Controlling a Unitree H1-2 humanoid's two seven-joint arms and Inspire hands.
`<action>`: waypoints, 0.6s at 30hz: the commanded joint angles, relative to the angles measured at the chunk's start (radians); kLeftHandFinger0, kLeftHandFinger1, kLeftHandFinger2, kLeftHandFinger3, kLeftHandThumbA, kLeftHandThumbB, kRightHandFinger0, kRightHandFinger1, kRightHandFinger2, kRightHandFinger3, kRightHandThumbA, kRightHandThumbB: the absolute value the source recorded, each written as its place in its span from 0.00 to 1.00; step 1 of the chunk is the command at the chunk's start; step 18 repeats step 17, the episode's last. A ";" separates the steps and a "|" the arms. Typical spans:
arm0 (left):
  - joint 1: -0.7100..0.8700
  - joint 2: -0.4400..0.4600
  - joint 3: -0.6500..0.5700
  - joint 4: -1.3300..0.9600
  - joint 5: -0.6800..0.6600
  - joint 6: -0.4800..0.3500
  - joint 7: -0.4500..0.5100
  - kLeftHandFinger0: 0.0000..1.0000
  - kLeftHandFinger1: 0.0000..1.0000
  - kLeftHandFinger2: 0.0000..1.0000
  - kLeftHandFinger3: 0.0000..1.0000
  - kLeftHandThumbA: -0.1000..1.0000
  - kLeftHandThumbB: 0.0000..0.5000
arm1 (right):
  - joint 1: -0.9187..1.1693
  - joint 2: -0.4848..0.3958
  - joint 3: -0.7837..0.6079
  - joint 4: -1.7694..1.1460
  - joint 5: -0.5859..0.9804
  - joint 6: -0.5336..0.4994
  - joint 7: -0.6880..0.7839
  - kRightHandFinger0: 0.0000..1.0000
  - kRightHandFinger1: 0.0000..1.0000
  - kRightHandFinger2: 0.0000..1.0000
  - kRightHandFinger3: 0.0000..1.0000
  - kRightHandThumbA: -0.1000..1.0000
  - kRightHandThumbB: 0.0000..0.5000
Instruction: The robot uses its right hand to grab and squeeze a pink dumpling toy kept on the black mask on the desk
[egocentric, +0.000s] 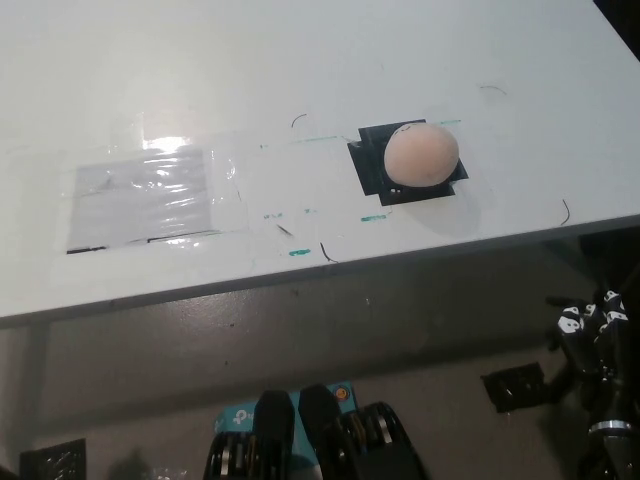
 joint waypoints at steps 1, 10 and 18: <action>-0.004 0.019 0.005 -0.011 -0.010 -0.022 -0.007 0.00 0.02 0.14 0.14 1.00 1.00 | -0.022 0.000 -0.001 -0.016 0.042 0.007 -0.010 0.13 0.20 0.44 0.98 0.09 0.28; -0.010 0.023 0.001 0.005 -0.004 -0.042 -0.013 0.00 0.03 0.14 0.14 1.00 1.00 | -0.028 -0.004 0.007 -0.016 0.037 0.023 -0.030 0.12 0.18 0.40 0.98 0.06 0.24; -0.010 0.020 0.004 0.005 -0.010 -0.038 -0.014 0.00 0.03 0.14 0.15 1.00 1.00 | -0.028 -0.009 0.005 -0.007 0.052 0.025 -0.022 0.12 0.18 0.41 0.98 0.05 0.25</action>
